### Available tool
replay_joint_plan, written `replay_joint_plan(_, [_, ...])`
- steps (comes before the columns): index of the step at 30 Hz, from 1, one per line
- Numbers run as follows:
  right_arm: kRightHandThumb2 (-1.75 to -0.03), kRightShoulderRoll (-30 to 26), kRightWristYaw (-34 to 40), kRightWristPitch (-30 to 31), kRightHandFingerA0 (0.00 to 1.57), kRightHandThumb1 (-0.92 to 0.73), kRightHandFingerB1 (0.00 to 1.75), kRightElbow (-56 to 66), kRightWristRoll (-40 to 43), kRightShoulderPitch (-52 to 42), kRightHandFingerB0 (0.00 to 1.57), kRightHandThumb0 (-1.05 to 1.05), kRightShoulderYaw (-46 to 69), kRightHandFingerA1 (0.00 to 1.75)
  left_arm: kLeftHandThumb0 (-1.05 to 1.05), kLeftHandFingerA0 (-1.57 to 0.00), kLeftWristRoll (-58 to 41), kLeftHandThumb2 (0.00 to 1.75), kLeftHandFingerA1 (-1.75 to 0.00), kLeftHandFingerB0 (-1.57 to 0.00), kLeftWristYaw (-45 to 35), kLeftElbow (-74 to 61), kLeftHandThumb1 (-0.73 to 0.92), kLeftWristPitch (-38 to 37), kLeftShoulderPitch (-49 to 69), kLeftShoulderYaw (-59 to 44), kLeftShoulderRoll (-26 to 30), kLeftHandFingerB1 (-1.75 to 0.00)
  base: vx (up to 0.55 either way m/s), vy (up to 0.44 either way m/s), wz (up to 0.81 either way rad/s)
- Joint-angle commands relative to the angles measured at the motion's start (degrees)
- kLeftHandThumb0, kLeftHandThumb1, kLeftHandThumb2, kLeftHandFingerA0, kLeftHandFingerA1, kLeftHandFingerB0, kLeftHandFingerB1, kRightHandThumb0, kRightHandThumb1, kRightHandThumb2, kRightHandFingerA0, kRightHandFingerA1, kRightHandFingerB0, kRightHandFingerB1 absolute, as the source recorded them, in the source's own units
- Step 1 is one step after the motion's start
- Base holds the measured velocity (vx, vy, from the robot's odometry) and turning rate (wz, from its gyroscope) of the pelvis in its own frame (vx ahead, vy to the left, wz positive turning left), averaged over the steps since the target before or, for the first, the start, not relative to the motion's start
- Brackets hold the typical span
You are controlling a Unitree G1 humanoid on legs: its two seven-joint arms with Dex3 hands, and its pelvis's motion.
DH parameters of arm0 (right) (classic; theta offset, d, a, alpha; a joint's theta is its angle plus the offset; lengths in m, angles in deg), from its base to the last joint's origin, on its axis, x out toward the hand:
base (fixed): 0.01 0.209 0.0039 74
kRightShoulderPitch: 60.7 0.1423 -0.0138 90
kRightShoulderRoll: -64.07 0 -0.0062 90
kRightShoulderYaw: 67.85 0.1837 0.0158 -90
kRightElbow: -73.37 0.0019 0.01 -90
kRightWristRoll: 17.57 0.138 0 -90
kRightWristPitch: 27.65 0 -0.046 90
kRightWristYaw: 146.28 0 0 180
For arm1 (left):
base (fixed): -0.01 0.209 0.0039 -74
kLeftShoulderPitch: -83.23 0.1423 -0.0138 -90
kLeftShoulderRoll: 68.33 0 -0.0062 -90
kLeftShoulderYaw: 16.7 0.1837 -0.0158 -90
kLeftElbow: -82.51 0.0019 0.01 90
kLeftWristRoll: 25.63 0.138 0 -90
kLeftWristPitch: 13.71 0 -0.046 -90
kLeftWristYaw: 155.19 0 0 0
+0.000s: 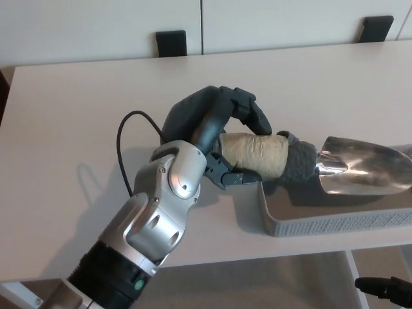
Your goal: The robot walks towards a desk on which a shovel is kept on the left hand side and a container is kept on the right hand side. The robot picks up the shovel using its left hand and places it in the container.
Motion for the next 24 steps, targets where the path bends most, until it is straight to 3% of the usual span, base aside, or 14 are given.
replay_joint_plan(1, [-0.52, -0.94, 0.25, 0.15, 0.83, -0.44, 0.54, 0.4, -0.05, 0.06, 0.62, -0.16, 0.2, 0.66, -0.62, -1.41, 2.52, 1.06, -1.25, -1.04, 1.23, 0.59, 0.39, 0.49, -1.11, -0.53, -0.22, -0.95, 0.0, 0.0, 0.0])
replay_joint_plan(4, [-0.58, -0.91, 0.32, 0.61, 0.82, -0.42, 0.58, 0.77, 0.11, 0.05, 0.61, -0.21, 0.33, 0.7, -0.66, -1.4, 3.31, 0.85, -1.01, -0.94, 0.99, 0.56, 0.47, 1.84, -1.34, -0.35, -0.7, -0.74, 0.0, 0.0, 0.0])
replay_joint_plan(8, [-0.52, -1.07, 0.16, -0.25, 0.84, -0.43, 0.55, 0.72, -0.25, 0.13, 0.63, -0.18, 0.07, 0.67, -0.64, -1.44, 2.21, 0.99, -1.32, -1.21, 0.12, -0.27, 0.37, 0.44, -0.78, -0.95, -1.33, -1.13, 0.0, 0.0, 0.0])
replay_joint_plan(13, [-0.53, -1.12, 0.27, -0.11, 0.84, -0.44, 0.55, 1.05, -0.29, -0.07, 0.63, -0.18, 0.1, 0.66, -0.67, -1.55, 1.71, 0.76, -0.91, -1.07, -1.46, -1.06, 0.49, 2.04, -0.61, -0.91, -2.46, -0.65, 0.0, 0.0, 0.0])
replay_joint_plan(14, [-0.53, -1.13, 0.17, 0.35, 0.83, -0.44, 0.55, 1.41, -0.2, -0.15, 0.62, -0.17, 0.08, 0.66, -0.69, -1.42, 1.37, 0.96, -1.12, -1.06, -1.45, -1.51, 0.41, 2.54, -0.29, -1.05, -3.19, -0.88, 0.0, 0.0, 0.0])
replay_joint_plan(15, [-0.53, -1.14, -0.17, 0.32, 0.83, -0.44, 0.55, 1.38, 0.02, -0.14, 0.62, -0.17, 0.13, 0.67, -0.64, -1.57, 0.84, 0.83, -0.96, -1.26, -2.38, -1.84, 0.46, 2.41, -0.17, -0.93, -3.3, -0.95, 0.0, 0.0, 0.0])
replay_joint_plan(16, [-0.58, -1.04, -0.33, 0.21, 0.83, -0.42, 0.58, 1.28, 0.3, -0.1, 0.61, -0.21, 0.28, 0.7, -0.63, -1.57, -0.69, 0.66, -0.76, -1.1, -4.95, -2.64, 0.49, 2.44, 0.0, -1.01, -3.2, -0.7, 0.0, 0.0, 0.0])
replay_joint_plan(17, [-0.58, -1.03, -0.29, 0.25, 0.83, -0.42, 0.58, 1.33, 0.32, 0.05, 0.62, -0.21, 0.3, 0.7, -0.8, -1.29, -2.36, 0.81, -0.78, -0.68, -9.47, -3.75, 0.36, 3.06, -0.32, -0.52, -2.3, -0.65, 0.0, 0.0, 0.0])
replay_joint_plan(18, [-0.59, -1.07, -0.22, 0.26, 0.84, -0.41, 0.58, 1.41, 0.2, 0.1, 0.62, -0.23, 0.24, 0.7, -0.98, -0.91, -3.21, 0.69, -0.81, -0.19, -14.83, -4.61, 0.38, 4.16, -1.35, 1.01, -0.64, -0.51, 0.0, 0.0, 0.0])
replay_joint_plan(19, [-0.58, -1.07, -0.24, 0.55, 0.83, -0.43, 0.58, 1.64, 0.29, 0.08, 0.61, -0.2, 0.28, 0.7, -0.99, -0.41, -4.23, 0.68, -0.8, -0.05, -21.85, -5.58, 0.38, 6.01, -2.96, 3.18, 1.48, -0.46, 0.0, 0.0, 0.0])
replay_joint_plan(20, [-0.57, -0.99, -0.18, 0.88, 0.82, -0.43, 0.58, 1.75, 0.49, 0.12, 0.61, -0.19, 0.43, 0.7, -0.38, 0.0, -5.5, 0.7, -0.53, -0.05, -24.81, -6.11, -0.09, 7.65, -3.64, 3.72, 1.6, -0.56, 0.0, 0.0, 0.0])
replay_joint_plan(21, [-0.57, -0.98, 0.09, 0.69, 0.82, -0.43, 0.58, 1.67, 0.23, 0.1, 0.61, -0.19, 0.34, 0.7, -0.38, 0.0, -6.38, 0.7, -0.53, -0.05, -26.41, -6.72, -0.09, 8.95, -3.84, 4.02, 1.53, -0.56, 0.0, 0.0, 0.0])
replay_joint_plan(22, [-0.58, -1.06, 0.05, 0.71, 0.82, -0.43, 0.58, 1.52, 0.16, 0.19, 0.63, -0.19, 0.3, 0.69, -1.05, -0.03, -6.15, 0.71, -0.44, -0.04, -27.3, -7.51, 0.38, 9.95, -4.03, 4.81, 1.56, -0.3, 0.0, 0.0, 0.0])
replay_joint_plan(24, [-0.57, -1.12, -0.32, 0.42, 0.82, -0.43, 0.58, 0.87, 0.44, 0.87, 0.63, -0.18, 0.45, 0.69, -1.05, 0.0, -5.46, 0.61, -0.54, -0.01, -27.69, -8.63, 0.47, 10.96, -4.4, 5.6, 1.39, -0.45, 0.0, 0.0, 0.0])
